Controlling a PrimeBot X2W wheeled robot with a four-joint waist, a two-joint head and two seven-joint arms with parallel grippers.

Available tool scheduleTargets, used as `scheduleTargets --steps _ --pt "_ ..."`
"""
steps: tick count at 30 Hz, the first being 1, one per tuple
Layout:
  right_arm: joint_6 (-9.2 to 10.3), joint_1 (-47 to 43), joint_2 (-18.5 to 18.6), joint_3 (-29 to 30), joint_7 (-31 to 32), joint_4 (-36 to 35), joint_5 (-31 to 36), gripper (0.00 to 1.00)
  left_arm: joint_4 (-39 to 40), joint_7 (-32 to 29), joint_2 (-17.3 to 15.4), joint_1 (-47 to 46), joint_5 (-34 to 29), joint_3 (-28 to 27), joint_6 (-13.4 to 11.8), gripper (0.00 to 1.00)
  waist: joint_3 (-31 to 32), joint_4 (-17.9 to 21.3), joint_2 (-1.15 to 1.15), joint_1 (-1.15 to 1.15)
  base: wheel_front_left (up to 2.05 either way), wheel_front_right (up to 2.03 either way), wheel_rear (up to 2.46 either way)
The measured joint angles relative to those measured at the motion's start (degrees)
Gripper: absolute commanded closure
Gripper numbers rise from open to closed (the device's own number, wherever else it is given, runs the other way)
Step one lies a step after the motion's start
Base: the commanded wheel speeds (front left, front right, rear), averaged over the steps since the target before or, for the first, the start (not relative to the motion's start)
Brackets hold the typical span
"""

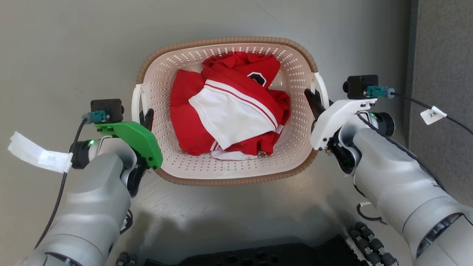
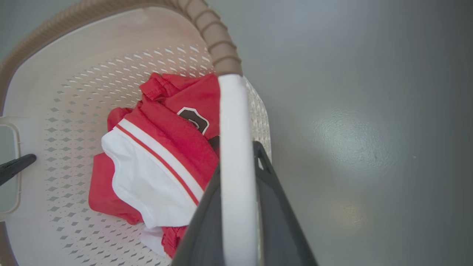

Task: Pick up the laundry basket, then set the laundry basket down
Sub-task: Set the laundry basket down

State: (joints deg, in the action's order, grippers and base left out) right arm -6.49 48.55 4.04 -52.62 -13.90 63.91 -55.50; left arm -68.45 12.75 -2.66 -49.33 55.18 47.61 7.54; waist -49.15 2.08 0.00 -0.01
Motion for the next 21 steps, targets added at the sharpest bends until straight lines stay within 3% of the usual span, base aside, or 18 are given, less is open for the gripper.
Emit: scheduleTargets --steps 16,17,18,19,20,21 --pt "0.0 0.98 -0.05 -0.08 -0.43 1.11 0.01 1.0 -1.01 0.99 0.45 -0.64 -0.29 0.15 0.0 1.0 -0.48 -0.34 0.0 0.0 0.0 0.0 0.0" --pt "0.0 0.99 -0.08 -0.08 -0.43 1.25 0.01 0.9 -1.05 1.0 0.48 -0.64 -0.29 0.16 0.0 0.74 -0.5 -0.35 0.0 0.0 0.0 0.0 0.0" --pt "-0.02 1.06 -0.1 -0.08 -0.43 1.46 0.01 0.67 -1.08 1.0 0.49 -0.65 -0.29 0.26 0.0 0.09 -0.5 -0.36 0.0 0.0 0.0 0.0 0.0" --pt "-0.19 1.18 -0.12 -0.1 -0.43 1.71 0.01 0.29 -1.15 1.0 0.48 -0.66 -0.29 0.3 0.0 0.0 -0.5 -0.37 0.0 0.0 0.0 0.0 0.0" --pt "-0.62 1.29 -0.14 -0.1 -0.43 1.89 0.01 0.0 -1.22 1.0 0.45 -0.66 -0.29 0.31 0.0 0.0 -0.48 -0.37 0.0 0.0 0.0 0.0 0.0" --pt "-0.63 1.38 -0.25 -0.1 -0.43 2.07 0.0 0.0 -1.26 1.0 0.45 -0.66 -0.29 0.31 0.0 0.0 -0.47 -0.38 0.0 0.0 0.0 0.0 0.0"
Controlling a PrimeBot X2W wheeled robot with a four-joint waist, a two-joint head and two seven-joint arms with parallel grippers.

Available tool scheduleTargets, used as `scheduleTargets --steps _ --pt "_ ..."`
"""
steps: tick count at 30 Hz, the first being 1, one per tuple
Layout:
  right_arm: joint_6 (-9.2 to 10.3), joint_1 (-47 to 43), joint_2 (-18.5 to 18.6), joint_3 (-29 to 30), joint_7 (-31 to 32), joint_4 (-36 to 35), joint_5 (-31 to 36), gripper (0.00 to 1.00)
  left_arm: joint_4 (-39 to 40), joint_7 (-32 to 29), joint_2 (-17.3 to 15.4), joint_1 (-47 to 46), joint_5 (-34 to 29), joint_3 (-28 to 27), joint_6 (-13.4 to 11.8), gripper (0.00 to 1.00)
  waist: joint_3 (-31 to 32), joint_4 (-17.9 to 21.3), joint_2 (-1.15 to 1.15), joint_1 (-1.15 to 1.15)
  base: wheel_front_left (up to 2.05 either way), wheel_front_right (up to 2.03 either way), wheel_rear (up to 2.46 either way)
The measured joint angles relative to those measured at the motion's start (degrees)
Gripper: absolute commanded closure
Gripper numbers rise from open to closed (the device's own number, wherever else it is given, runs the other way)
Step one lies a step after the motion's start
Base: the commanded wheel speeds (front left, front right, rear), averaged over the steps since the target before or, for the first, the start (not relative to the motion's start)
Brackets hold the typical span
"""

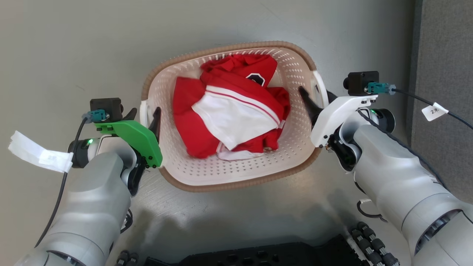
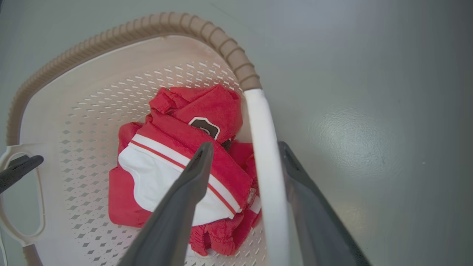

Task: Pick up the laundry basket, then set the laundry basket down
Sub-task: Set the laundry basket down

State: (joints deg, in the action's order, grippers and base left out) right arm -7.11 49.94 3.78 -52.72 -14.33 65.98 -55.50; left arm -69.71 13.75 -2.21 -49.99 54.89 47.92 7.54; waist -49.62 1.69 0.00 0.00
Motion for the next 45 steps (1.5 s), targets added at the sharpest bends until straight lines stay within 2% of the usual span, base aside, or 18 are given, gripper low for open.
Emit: scheduleTargets --steps 23,34,45 --pt "-0.01 0.05 -0.18 0.0 -0.01 2.05 -0.44 0.0 -1.25 0.14 0.12 0.15 0.38 0.18 0.0 0.0 2.41 0.14 0.0 0.0 0.0 0.0 0.0" --pt "-0.01 -2.02 -0.2 0.67 -0.01 1.88 -0.64 0.0 -1.56 0.15 0.34 2.53 0.85 0.26 0.0 0.0 7.05 0.81 0.0 0.0 0.0 0.0 0.0" --pt "-0.01 -4.41 0.16 3.0 -0.01 -2.01 -0.37 0.0 0.97 0.52 0.32 4.77 0.68 0.37 0.0 0.0 13.69 1.62 0.0 0.0 0.0 0.0 0.0"
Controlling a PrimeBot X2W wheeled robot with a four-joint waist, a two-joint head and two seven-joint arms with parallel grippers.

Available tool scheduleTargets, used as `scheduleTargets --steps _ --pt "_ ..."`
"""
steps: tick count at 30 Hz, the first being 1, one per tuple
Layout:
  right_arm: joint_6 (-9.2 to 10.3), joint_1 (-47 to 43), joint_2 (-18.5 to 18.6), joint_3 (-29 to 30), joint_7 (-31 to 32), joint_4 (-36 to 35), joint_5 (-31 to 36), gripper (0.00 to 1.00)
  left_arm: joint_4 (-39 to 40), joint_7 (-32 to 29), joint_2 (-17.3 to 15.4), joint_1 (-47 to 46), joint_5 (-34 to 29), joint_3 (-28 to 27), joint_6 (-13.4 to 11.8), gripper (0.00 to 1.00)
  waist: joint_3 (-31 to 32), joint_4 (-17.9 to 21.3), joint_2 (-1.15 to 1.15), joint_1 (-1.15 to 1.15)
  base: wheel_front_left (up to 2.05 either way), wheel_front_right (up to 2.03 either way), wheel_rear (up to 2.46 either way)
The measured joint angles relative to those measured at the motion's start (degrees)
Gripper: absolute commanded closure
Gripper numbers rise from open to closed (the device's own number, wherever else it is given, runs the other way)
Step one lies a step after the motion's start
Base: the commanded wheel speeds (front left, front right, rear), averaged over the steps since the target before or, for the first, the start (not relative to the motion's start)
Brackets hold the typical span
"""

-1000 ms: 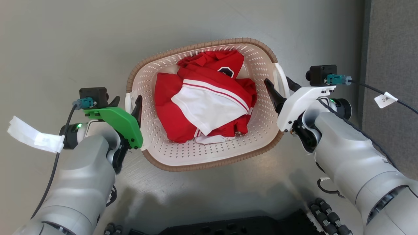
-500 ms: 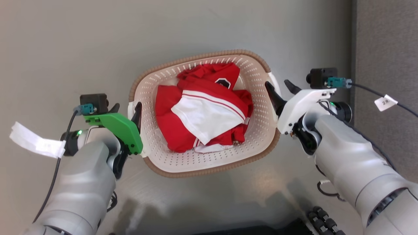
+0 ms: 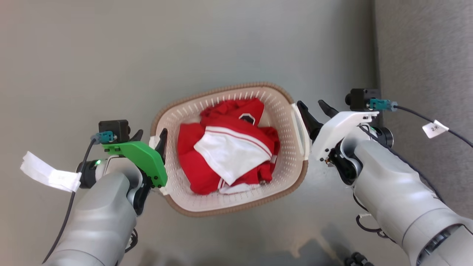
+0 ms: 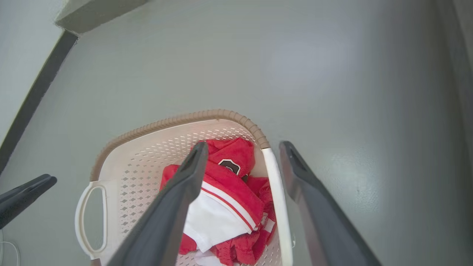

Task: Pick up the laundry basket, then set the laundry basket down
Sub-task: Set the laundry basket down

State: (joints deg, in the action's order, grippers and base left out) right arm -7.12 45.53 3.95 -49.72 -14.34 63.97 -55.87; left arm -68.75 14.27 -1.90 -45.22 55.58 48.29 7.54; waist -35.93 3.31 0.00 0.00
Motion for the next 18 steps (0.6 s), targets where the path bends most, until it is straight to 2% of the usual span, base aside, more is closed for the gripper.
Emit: scheduleTargets --steps 9,18 --pt "0.0 -1.57 2.5 4.23 0.0 -6.64 3.6 0.0 6.5 0.0 -3.38 0.52 -1.71 -4.52 0.0 0.0 6.87 0.49 0.0 0.0 0.0 0.0 0.0" --pt "0.0 -6.51 4.85 11.62 -0.01 -14.27 7.94 0.0 13.88 0.14 -5.58 5.14 -4.9 -10.26 -0.11 0.0 14.16 0.8 0.0 0.0 0.0 0.0 0.0"
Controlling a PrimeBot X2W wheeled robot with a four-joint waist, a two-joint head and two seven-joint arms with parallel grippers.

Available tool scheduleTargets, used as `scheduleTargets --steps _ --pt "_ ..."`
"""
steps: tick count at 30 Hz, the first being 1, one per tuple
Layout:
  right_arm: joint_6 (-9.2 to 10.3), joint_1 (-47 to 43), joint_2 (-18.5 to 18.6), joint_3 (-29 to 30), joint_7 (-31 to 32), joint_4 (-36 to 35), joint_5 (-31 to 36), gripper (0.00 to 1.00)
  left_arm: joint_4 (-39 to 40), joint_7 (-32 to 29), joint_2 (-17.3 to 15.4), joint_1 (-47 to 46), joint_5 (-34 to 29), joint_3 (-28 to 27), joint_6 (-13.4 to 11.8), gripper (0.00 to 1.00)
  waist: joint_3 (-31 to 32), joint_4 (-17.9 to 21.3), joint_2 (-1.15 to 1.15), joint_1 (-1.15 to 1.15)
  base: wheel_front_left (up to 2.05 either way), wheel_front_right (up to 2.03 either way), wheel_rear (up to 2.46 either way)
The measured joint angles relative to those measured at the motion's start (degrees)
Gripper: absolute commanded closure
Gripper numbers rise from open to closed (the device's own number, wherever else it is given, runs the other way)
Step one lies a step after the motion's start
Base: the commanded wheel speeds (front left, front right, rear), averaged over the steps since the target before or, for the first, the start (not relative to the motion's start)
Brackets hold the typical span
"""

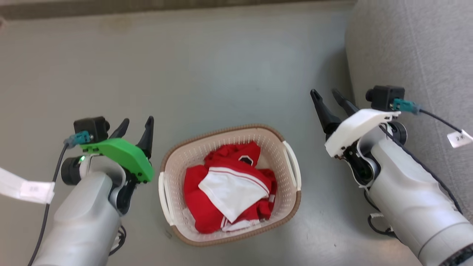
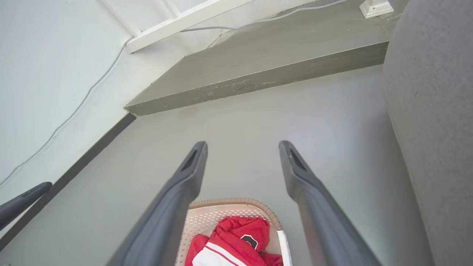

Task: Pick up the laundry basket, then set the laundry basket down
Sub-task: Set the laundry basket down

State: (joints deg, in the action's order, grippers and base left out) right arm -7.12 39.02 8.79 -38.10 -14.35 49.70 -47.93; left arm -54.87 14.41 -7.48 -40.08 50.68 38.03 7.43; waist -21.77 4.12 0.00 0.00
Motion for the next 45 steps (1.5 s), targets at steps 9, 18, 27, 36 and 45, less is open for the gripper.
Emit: scheduleTargets --steps 9,18,27,36,45 --pt "0.68 -5.8 0.67 6.75 -0.01 -8.71 5.5 0.0 9.09 0.01 -1.49 5.15 -5.73 -5.36 -1.91 0.0 6.8 0.16 0.0 0.0 0.0 0.0 0.0" --pt "2.75 -10.96 1.29 12.59 -0.07 -17.45 11.03 0.0 18.39 0.01 -2.57 9.82 -11.06 -10.5 -3.91 0.0 10.78 0.15 0.0 0.0 0.0 0.0 0.0" --pt "4.79 -16.48 2.0 19.14 -0.07 -26.31 16.84 0.0 28.32 0.02 -1.97 15.99 -16.07 -17.31 -6.46 0.0 12.88 0.32 0.0 0.0 0.0 0.0 0.0" --pt "5.83 -22.52 0.21 22.93 -0.07 -32.87 21.41 0.0 34.79 0.02 -1.49 22.59 -20.82 -21.31 -7.04 0.0 13.2 0.37 0.0 0.0 0.0 0.0 0.0" --pt "6.14 -25.69 -0.45 24.92 -0.08 -35.83 24.18 0.0 37.83 0.01 -0.36 25.8 -23.74 -23.25 -7.02 0.0 13.03 0.14 0.0 0.0 0.0 0.0 0.0"
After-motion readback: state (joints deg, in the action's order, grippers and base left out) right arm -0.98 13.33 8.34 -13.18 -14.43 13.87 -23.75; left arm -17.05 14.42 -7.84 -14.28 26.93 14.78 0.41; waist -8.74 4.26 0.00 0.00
